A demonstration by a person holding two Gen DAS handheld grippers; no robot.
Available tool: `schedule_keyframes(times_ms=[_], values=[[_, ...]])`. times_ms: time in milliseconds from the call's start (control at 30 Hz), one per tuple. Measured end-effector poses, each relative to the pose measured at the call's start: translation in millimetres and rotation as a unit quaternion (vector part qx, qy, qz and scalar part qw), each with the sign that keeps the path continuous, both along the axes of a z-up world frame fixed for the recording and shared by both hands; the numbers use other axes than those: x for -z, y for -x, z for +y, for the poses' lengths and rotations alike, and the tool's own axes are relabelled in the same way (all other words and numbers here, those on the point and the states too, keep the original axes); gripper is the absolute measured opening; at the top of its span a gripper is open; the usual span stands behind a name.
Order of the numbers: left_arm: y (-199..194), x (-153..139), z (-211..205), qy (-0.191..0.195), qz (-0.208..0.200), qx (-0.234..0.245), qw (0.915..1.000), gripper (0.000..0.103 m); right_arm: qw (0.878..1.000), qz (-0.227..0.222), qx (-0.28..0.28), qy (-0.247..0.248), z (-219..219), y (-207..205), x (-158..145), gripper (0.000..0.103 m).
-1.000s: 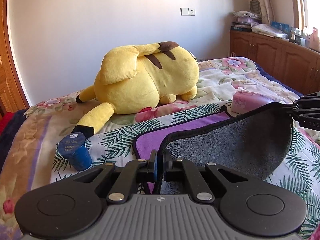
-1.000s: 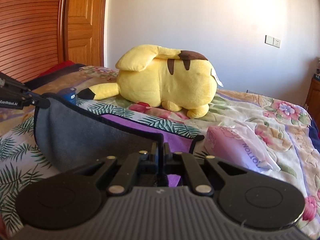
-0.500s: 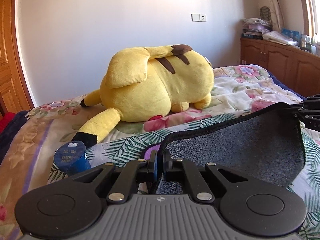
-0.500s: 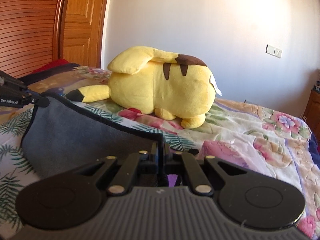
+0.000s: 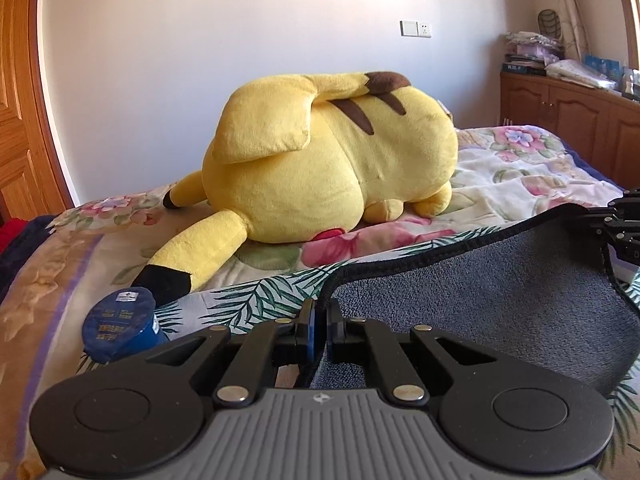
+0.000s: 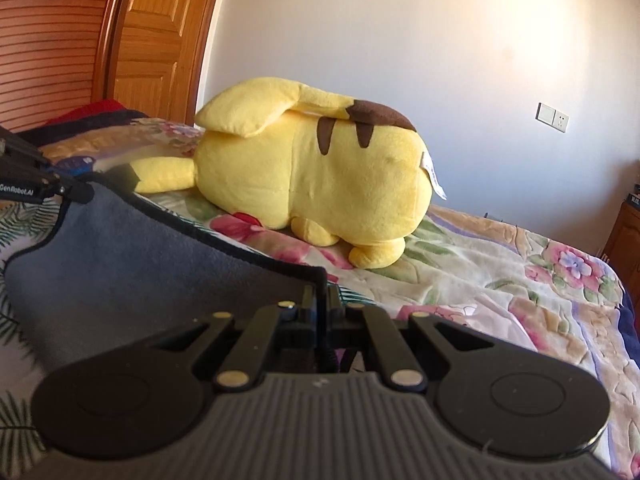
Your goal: Fold towel
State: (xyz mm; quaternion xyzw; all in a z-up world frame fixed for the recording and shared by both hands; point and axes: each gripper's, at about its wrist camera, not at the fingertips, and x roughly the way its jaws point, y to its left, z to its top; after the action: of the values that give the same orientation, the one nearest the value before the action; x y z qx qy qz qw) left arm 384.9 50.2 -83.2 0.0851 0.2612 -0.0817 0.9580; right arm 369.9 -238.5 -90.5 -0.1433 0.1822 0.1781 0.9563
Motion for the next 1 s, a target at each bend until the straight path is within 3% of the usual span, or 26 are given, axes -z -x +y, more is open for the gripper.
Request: schedule_keyframes(times_ms=[533, 700, 800, 867, 900, 933, 1000], values=[[-35.0, 47.8, -0.1, -0.008, 0.027, -0.006, 0.9996, 0.0, 0.999, 0.048, 0.018, 0.011, 5.1, -36.5, 45.5, 0.004], [-38.0, 50.2, -1.6, -0.018, 0.034, -0.015, 0.9992, 0.0, 0.997, 0.068, 0.018, 0.007, 5.4, -41.7, 46.9, 0.005], [-37.0, 47.3, -0.2, -0.021, 0.034, -0.019, 0.999, 0.006, 0.997, 0.077, 0.021, 0.004, 4.6, -41.5, 46.5, 0.005], [-35.5, 45.4, 0.3, -0.023, 0.037, -0.02, 0.9989, 0.028, 0.996, 0.081, 0.022, 0.007, 4.8, -41.1, 44.9, 0.012], [-33.4, 43.5, 0.3, -0.023, 0.037, -0.023, 0.9988, 0.035, 0.996, 0.083, 0.024, 0.011, 5.4, -40.6, 44.1, 0.027], [-30.5, 40.8, 0.2, -0.021, 0.035, -0.024, 0.9989, 0.035, 0.996, 0.084, 0.027, 0.015, 5.6, -39.9, 43.1, 0.045], [-23.3, 34.0, -0.8, -0.016, 0.04, -0.023, 0.9988, 0.036, 0.996, 0.087, 0.029, 0.015, 4.4, -36.5, 39.2, 0.053]])
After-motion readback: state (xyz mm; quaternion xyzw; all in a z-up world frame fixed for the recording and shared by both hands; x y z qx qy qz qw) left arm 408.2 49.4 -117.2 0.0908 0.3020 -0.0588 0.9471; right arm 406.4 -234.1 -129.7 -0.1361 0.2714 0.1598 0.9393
